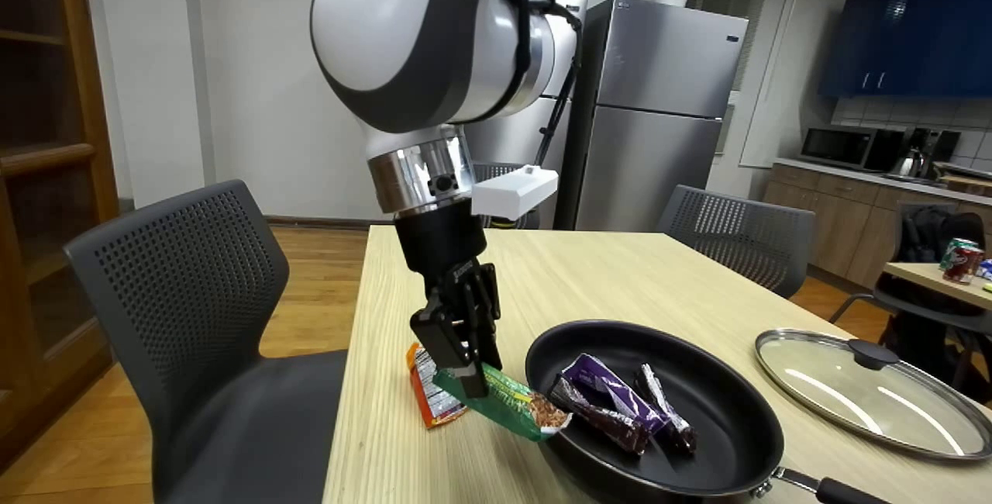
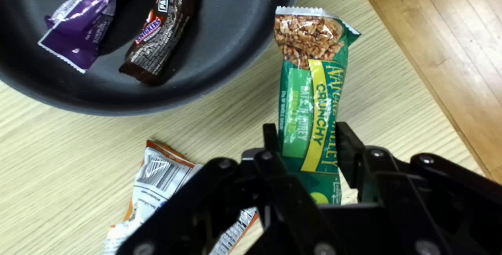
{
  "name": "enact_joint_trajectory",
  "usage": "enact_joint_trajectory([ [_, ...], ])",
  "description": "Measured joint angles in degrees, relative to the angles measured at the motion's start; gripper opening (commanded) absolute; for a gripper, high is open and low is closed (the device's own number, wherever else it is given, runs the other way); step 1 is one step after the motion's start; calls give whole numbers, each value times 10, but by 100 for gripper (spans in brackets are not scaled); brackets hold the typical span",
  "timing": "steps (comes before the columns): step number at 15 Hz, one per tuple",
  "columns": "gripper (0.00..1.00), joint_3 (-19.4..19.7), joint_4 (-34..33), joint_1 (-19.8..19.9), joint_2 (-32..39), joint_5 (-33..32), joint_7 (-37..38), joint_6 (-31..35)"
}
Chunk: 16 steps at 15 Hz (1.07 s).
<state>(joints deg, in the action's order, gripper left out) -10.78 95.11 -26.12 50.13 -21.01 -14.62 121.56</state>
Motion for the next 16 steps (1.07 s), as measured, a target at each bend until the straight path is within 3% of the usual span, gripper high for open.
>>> enact_joint_trajectory([
  [6, 14, 16, 33, 28, -27, -1, 0, 20],
  [16, 14, 42, 79, 108, -54, -2, -2, 49],
])
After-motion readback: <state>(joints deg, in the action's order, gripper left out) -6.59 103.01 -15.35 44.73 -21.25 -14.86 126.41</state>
